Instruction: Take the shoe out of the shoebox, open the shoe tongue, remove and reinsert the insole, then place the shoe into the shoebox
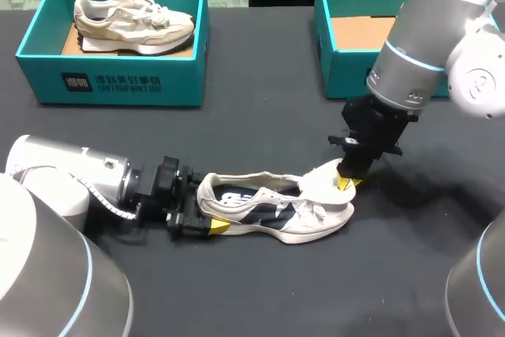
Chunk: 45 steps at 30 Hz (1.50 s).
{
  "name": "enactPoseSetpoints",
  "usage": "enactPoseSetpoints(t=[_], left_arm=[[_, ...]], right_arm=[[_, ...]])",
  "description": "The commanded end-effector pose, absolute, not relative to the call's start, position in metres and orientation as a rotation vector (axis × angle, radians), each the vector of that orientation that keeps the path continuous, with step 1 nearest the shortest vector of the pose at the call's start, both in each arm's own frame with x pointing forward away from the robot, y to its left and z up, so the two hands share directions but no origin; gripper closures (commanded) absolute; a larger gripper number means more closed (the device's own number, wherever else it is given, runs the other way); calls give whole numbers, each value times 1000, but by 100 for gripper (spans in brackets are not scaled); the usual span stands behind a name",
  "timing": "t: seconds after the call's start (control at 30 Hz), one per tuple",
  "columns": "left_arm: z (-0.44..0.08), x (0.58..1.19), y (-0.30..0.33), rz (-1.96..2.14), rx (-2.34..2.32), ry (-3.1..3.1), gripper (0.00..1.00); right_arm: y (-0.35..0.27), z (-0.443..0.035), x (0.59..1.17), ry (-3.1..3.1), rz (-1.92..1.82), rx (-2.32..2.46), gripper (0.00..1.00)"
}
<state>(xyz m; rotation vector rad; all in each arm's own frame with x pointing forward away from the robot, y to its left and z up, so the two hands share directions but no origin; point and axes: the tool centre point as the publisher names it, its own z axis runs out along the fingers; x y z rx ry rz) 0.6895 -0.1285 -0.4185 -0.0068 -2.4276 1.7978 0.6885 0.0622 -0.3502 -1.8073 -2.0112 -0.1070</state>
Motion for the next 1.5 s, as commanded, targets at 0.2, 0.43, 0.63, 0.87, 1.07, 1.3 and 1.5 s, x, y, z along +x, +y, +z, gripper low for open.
enactPoseSetpoints(t=[0.2,0.43,0.63,0.87,1.07,1.3,1.5], left_arm=[[-423,689,-128,1797,-7,-2429,100],[-423,689,-128,1797,-7,-2429,100],[-423,689,-128,1797,-7,-2429,100],[-423,689,-128,1797,-7,-2429,100],[-423,689,-128,1797,-7,-2429,100],[-423,689,-128,1797,-7,-2429,100],[-423,689,-128,1797,-7,-2429,100]], right_arm=[[47,-351,680,-1905,-192,-1827,52],[38,-336,679,-1927,-158,-1878,33],[31,-297,682,-2031,-102,-1943,34],[32,-253,688,-2208,-31,-1977,32],[48,-222,697,-2394,51,-1924,34],[90,-201,713,-2728,197,-1591,53],[118,-189,720,-2876,231,-1342,100]])
